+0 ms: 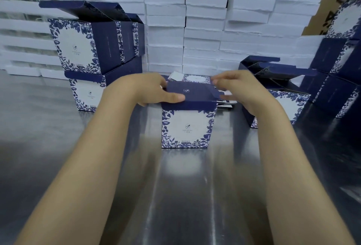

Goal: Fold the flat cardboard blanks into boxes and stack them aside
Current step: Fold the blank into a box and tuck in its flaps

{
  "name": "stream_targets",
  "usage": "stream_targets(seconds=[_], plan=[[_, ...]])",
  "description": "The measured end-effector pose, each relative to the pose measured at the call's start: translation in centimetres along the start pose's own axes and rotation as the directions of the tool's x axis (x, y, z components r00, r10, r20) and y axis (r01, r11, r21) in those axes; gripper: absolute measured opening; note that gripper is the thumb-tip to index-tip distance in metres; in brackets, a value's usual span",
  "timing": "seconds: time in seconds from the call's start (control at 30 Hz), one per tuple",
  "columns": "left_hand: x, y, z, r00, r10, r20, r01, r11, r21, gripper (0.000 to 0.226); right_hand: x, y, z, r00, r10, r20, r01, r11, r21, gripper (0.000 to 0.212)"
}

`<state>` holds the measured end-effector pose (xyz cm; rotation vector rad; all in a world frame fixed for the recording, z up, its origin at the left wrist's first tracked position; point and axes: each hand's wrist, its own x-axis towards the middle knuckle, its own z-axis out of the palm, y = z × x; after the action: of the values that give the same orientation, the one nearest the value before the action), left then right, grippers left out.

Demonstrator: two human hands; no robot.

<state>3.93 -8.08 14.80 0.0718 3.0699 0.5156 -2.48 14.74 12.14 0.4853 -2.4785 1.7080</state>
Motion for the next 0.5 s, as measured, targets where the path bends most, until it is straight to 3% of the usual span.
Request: stream_targets(seconds=[0.07,0.13,0.23,0.27,0.33,0.4,0.5], plan=[[0.2,0.5,0.4,1.0,-0.011,-0.012,0.01,0.997,-0.07,0.057,-0.3,0.3,0.3,0.987,0.127,0.099,-0.128,0.992,0.009,0.007],[0.3,0.9,0.8,0.997,0.019,-0.081,-0.031,0.99,-0.14,0.042,-0.5,0.5,0.9,0.974,0.168,0.152,-0.175,0.984,0.038,0.02],[0.9,1.5,1.8,0.986,0.041,-0.163,-0.049,0.998,-0.046,0.026,-0.4,0.6,2.1,0.974,0.196,0.113,-0.205,0.976,0.071,0.027],[1.1,1.8,2.4,0.987,0.023,-0.16,-0.031,0.999,-0.045,0.031,-0.4,0.7,2.4,0.975,0.203,0.085,-0.209,0.976,0.068,0.027],[1.5,2.7,3.7,0.992,-0.062,-0.113,0.056,0.997,-0.058,0.061,-0.3,0.7,2.5,0.975,0.211,0.073,-0.217,0.973,0.075,0.029],[1.8,3.6,5.1,0.986,-0.136,-0.095,0.137,0.991,0.001,0.096,-0.5,0.5,1.5,0.961,0.231,0.152,-0.245,0.966,0.081,0.03],[2.0,4.3,6.2,0.984,-0.13,-0.122,0.133,0.991,0.02,0.118,-1.1,0.0,-1.0,0.913,0.233,0.334,-0.274,0.958,0.082,0.026]])
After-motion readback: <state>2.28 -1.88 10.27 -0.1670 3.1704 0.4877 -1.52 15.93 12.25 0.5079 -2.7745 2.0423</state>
